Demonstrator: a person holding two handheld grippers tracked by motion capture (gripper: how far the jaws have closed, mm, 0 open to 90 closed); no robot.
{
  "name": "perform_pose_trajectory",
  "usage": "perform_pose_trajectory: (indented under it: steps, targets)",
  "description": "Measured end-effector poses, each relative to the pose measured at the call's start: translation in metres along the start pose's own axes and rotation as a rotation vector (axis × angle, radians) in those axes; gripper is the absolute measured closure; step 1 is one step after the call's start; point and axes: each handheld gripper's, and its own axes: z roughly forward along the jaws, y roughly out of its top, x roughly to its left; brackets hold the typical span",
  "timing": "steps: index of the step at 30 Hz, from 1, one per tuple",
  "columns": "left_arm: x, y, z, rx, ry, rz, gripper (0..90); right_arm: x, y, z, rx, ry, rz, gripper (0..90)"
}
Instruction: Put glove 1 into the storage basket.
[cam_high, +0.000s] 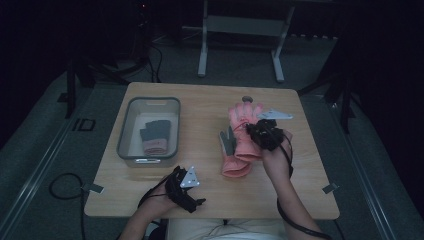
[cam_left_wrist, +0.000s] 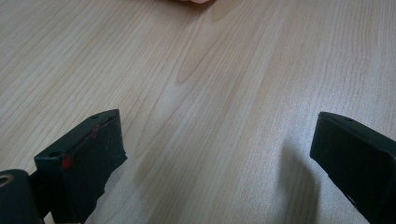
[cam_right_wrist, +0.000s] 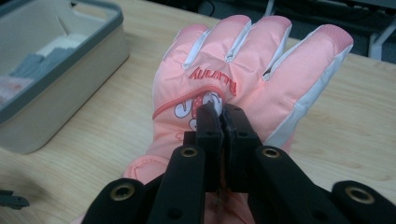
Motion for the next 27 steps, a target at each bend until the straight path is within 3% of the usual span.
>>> perform_pose_trajectory:
  steps: [10,22,27]
  targets:
    - [0.0,0.0,0.0,0.0,-0.002,0.005,2.5,0.028,-0.009,0.027,0.051,-0.026,-0.001,86.2]
    - [-0.001,0.0,0.0,0.008,-0.006,0.009,2.5,0.03,-0.037,0.064,0.149,-0.074,0.007,85.2]
    - [-0.001,0.0,0.001,0.01,-0.004,0.007,2.5,0.029,-0.045,0.073,0.157,-0.06,0.018,83.8]
